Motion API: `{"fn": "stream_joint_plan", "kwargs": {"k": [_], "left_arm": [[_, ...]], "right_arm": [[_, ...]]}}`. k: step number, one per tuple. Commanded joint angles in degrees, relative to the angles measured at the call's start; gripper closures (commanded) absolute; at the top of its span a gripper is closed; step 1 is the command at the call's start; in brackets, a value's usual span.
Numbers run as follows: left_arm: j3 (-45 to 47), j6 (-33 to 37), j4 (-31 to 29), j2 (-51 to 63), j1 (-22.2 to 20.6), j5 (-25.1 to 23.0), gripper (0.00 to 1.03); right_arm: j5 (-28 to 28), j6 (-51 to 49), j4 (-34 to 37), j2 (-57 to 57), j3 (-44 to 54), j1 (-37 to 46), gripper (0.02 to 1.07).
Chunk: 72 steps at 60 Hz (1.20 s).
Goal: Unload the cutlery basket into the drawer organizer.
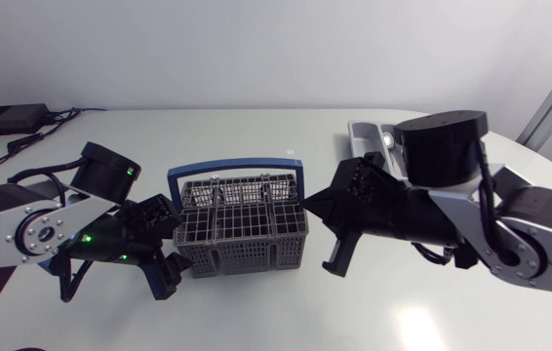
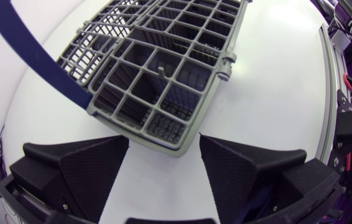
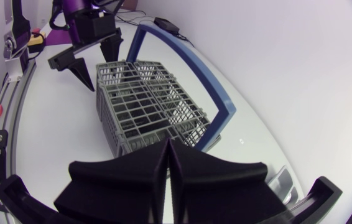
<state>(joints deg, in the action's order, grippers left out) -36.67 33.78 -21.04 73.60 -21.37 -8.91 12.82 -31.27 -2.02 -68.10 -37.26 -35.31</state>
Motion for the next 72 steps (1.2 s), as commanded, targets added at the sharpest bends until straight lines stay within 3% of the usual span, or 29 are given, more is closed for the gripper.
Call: {"fn": "stream_joint_plan", "kwargs": {"k": [1,30,49,72], "left_arm": [[-2.01,1.73,0.38,1.28,0.45,-0.15,0.10],[-6.05,2.17,2.93,6.55,1.77,-0.15,0.10],[-8.33,2.52,4.16,9.89,2.64,-0.15,0.10],[-10.36,2.96,4.25,11.74,2.73,-0.15,0.10]], "right_arm": [[0.19,1.30,1.67,2.00,2.71,-1.87,1.01],[0.36,-0.64,-1.23,-4.94,6.32,-4.42,1.01],[0.19,-2.22,-6.86,-14.52,2.54,-2.13,1.01],[0.01,-4.42,-7.82,-19.18,-1.50,0.77,1.01]]}}
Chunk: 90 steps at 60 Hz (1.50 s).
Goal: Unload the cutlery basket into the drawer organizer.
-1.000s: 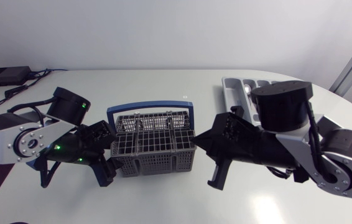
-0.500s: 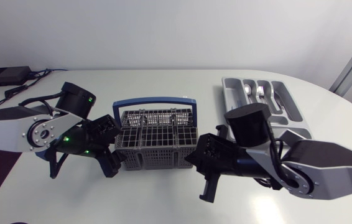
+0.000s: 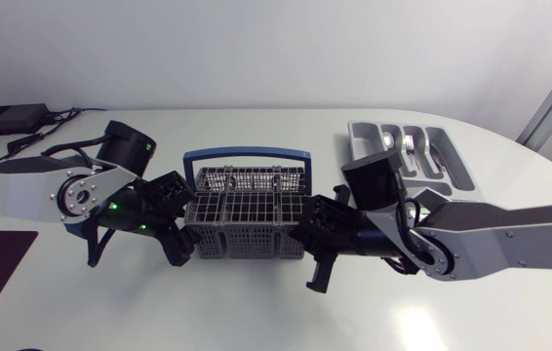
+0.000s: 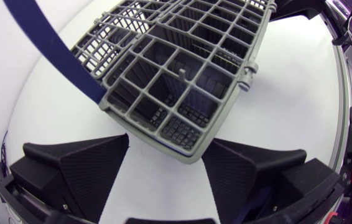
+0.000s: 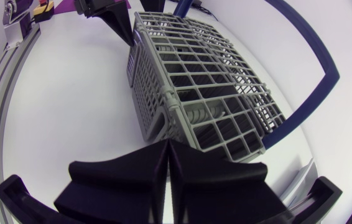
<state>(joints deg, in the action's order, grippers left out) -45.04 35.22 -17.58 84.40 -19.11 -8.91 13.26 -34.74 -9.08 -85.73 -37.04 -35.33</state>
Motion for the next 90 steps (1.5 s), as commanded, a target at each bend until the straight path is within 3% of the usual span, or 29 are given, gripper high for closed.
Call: {"fn": "stream_joint_plan", "kwargs": {"k": [1,47,60,66,79,88,90], "left_arm": [[-2.07,1.60,0.80,0.94,0.48,-0.15,0.10],[-2.51,2.13,2.12,2.52,1.71,-0.15,0.10],[0.74,2.48,2.03,-1.52,3.91,-0.15,0.08],[2.50,2.22,1.85,-5.47,4.70,-0.15,0.08],[5.13,1.25,-1.22,-15.05,7.34,-0.67,0.05],[6.54,0.37,-2.02,-18.83,9.89,-1.46,0.05],[6.98,-0.15,-2.02,-19.89,10.32,-1.64,0.05]], "right_arm": [[-0.42,-1.03,-0.76,-1.63,-1.99,0.97,1.01],[-0.51,-0.85,-0.23,-3.12,-2.87,1.32,1.01],[-2.09,-0.33,1.17,5.75,2.32,0.18,1.00],[-2.97,0.11,3.54,11.64,3.90,0.26,0.95],[-5.08,0.55,8.11,24.91,6.36,5.36,0.58],[-5.08,0.64,9.43,31.15,8.65,10.46,0.09],[-5.08,0.64,9.70,32.74,9.35,11.25,0.06]]}}
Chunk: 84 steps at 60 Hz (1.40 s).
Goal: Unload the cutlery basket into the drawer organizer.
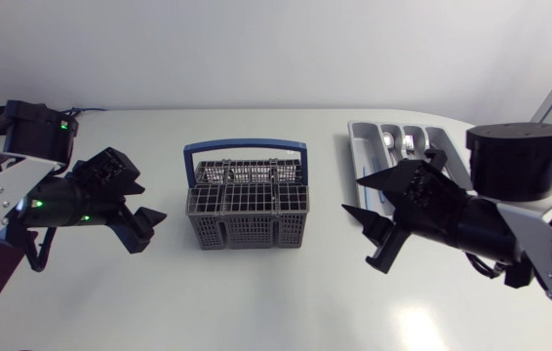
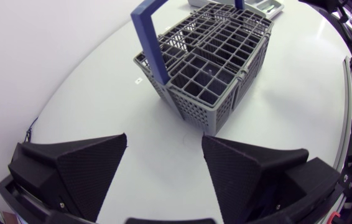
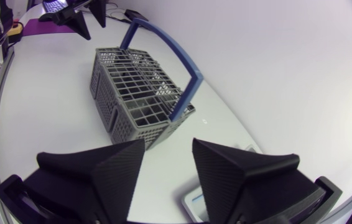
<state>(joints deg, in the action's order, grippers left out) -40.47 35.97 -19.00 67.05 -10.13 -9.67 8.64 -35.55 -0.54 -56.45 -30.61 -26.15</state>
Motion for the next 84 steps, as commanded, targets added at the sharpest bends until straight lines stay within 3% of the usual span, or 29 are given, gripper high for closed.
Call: {"fn": "stream_joint_plan", "kwargs": {"k": [1,19,32,42,58,84], "left_arm": [[2.50,-0.99,-0.59,-2.80,1.43,-0.96,0.05],[3.20,-7.66,-3.32,-7.37,7.23,-5.71,0.05],[6.10,-10.65,-4.11,-15.37,11.19,-6.41,0.05],[9.62,-12.59,-2.35,-25.83,12.94,-6.50,0.05],[16.47,-15.14,0.11,-36.72,13.47,-6.50,0.05],[26.39,-23.54,7.81,-49.64,12.33,-0.18,0.05]], "right_arm": [[-0.56,1.45,1.33,4.24,3.28,2.42,0.06],[-0.73,2.77,4.05,14.08,6.79,12.18,0.06],[0.85,4.44,6.95,20.32,8.99,19.91,0.06],[4.71,5.76,7.39,23.57,10.84,27.65,0.06],[6.38,9.01,6.42,32.01,15.14,34.33,0.06],[0.62,19.54,4.28,42.74,21.61,31.45,0.06]]}}
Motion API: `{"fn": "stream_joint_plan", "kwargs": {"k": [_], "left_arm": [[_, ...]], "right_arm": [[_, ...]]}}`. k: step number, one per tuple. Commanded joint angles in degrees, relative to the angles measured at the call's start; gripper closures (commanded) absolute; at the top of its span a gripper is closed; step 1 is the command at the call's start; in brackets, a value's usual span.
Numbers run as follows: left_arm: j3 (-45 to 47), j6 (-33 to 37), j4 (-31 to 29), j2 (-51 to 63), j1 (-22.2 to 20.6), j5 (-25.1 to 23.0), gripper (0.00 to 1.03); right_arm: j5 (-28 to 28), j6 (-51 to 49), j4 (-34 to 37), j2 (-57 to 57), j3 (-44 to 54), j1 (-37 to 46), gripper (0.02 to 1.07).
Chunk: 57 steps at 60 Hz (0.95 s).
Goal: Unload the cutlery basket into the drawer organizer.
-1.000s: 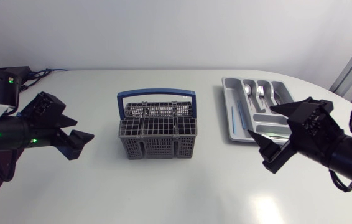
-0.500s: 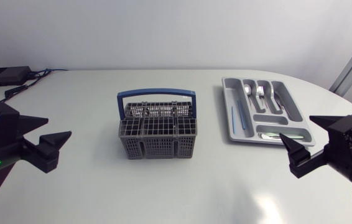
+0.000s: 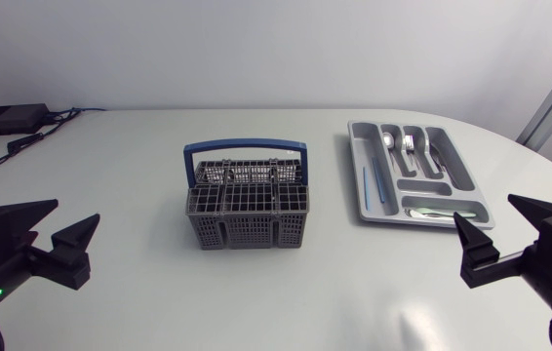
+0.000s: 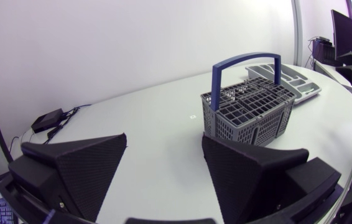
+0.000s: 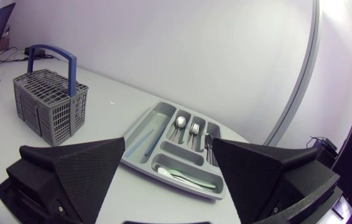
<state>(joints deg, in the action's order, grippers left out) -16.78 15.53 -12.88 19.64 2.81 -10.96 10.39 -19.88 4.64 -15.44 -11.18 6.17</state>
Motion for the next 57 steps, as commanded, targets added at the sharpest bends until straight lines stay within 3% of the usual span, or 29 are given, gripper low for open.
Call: {"fn": "stream_joint_plan", "kwargs": {"k": [1,36,57], "left_arm": [[3.08,-3.45,2.00,-2.71,-0.67,1.38,0.05],[16.63,-15.41,12.77,-19.46,-2.79,10.86,0.05],[16.78,-15.53,12.88,-19.64,-2.81,10.96,0.05]], "right_arm": [[-1.38,4.31,-1.00,2.11,2.43,-1.02,0.06],[-10.30,19.72,-4.61,15.31,11.09,-6.12,0.06],[-10.39,19.88,-4.64,15.44,11.18,-6.17,0.06]]}}
